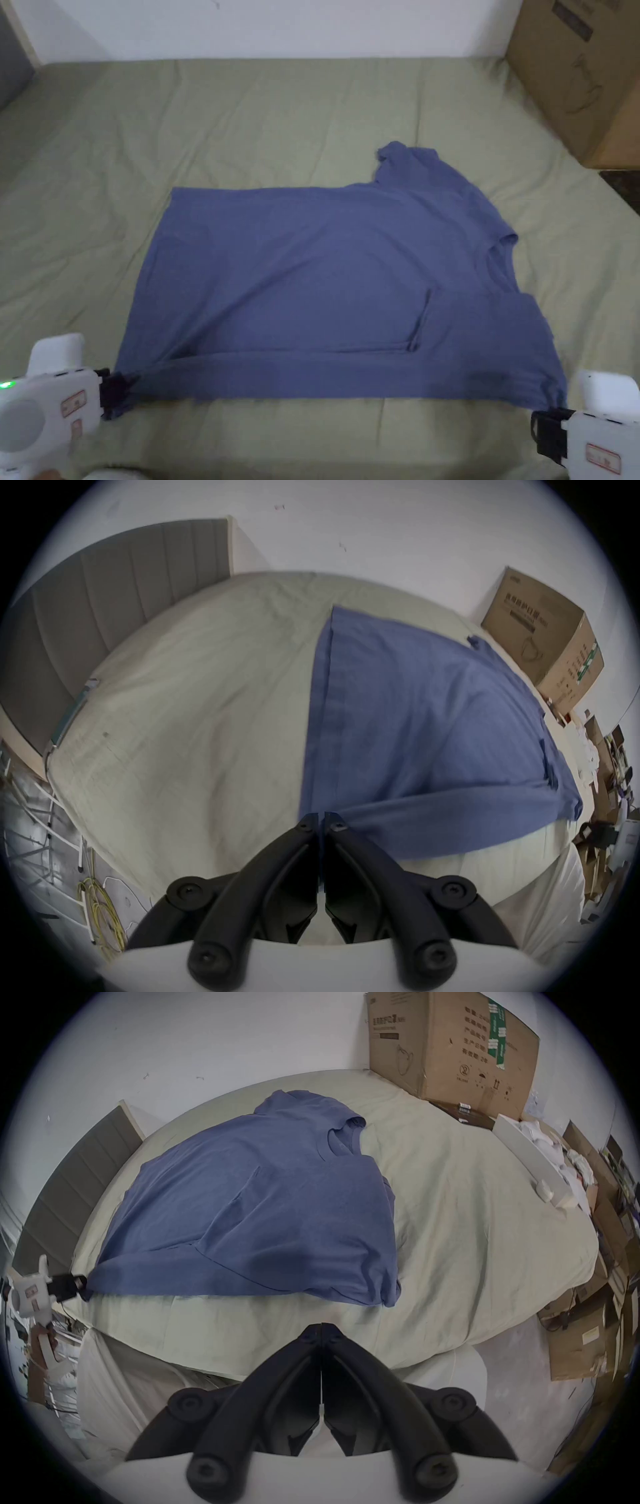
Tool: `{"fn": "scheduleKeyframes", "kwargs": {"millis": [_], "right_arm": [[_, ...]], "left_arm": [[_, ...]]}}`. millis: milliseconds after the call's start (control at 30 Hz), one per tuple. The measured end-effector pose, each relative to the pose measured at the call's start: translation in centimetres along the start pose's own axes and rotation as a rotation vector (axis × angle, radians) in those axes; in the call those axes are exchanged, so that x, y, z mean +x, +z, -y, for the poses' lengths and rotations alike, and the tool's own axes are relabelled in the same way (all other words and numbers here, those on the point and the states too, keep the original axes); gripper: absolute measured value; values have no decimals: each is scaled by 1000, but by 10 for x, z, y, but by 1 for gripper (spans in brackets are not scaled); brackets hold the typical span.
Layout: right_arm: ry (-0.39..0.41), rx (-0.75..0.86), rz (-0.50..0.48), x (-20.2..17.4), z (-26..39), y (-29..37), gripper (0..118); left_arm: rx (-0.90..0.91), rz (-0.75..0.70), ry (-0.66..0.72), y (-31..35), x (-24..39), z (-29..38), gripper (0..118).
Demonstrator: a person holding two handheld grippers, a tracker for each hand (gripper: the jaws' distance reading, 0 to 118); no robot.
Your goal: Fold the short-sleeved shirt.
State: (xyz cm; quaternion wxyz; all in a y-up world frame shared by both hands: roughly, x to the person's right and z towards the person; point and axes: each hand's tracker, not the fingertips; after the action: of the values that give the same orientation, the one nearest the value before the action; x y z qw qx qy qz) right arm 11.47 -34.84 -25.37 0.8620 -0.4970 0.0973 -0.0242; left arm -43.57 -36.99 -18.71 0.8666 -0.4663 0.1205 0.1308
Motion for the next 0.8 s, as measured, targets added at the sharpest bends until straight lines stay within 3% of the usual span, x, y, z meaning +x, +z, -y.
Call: {"fn": "scheduleKeyframes", "kwargs": {"millis": [167,200,233,267,300,333,500,533,567,600,700,800], "right_arm": [[-45,32,-19,9,-1,7,0],[-51,34,-21,11,-4,8,7],[-60,38,-22,15,-8,6,28],[-66,35,-20,19,-13,4,64],[-71,25,1,22,-18,0,81],[-72,36,18,25,-23,-3,83],[-63,31,26,41,-42,-33,78],[-52,32,25,42,-43,-39,64],[-35,17,50,39,-45,-41,20],[-7,8,78,33,-46,-37,2],[58,-2,59,27,-45,-36,1],[42,6,54,27,-45,-36,0]], "left_arm": [[53,-3,40,13,1,5,1],[53,-6,38,14,1,5,1],[53,-18,27,15,3,4,1],[52,-31,11,16,4,4,1],[48,-36,-2,18,6,4,1],[46,-36,-7,19,8,3,1],[48,-41,-7,21,10,2,1],[46,-41,0,21,10,2,1],[44,-40,6,20,10,1,1],[38,-40,10,20,9,1,1],[41,-42,11,24,9,1,1],[38,-45,8,26,8,0,1]]}}
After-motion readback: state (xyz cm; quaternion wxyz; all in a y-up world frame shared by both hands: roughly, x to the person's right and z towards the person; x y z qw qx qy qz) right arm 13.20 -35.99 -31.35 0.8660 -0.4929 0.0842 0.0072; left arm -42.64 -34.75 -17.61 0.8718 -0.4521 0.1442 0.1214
